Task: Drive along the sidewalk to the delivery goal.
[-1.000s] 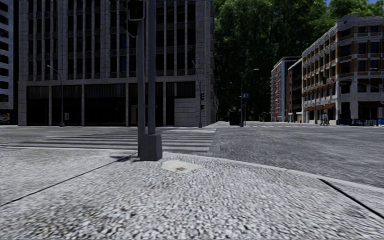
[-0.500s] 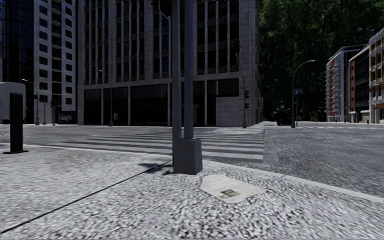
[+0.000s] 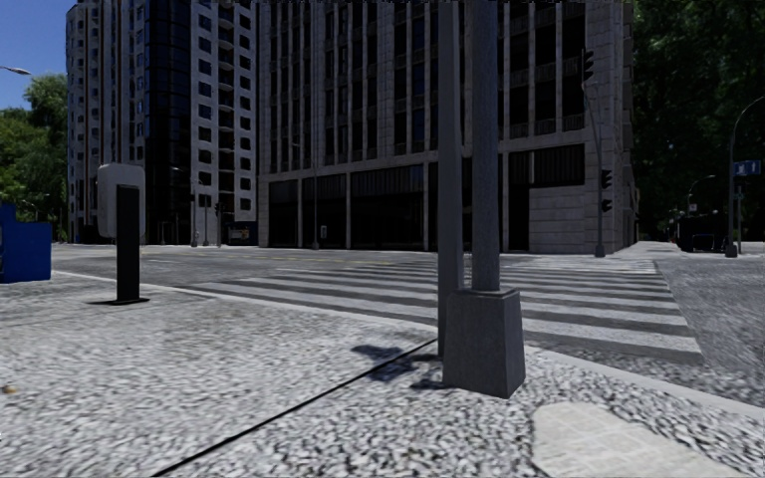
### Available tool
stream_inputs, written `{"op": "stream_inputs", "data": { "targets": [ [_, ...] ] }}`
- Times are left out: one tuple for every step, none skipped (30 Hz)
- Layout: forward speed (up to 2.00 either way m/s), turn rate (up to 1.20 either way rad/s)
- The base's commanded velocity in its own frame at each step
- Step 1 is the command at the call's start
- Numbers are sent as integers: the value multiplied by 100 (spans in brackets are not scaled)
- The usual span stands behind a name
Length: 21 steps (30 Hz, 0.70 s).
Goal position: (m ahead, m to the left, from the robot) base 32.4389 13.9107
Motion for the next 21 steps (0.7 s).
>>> {"op": "stream_inputs", "data": {
  "targets": [
    [143, 58],
    [143, 58],
    [143, 58],
    [143, 58],
    [143, 58],
    [143, 58],
    [143, 58],
    [143, 58],
    [143, 58],
    [143, 58],
    [143, 58],
    [143, 58],
    [143, 58],
    [143, 58],
    [144, 58],
    [144, 58],
    [144, 58],
    [144, 58],
    [145, 58],
    [148, 58],
    [200, 58]
  ]
}}
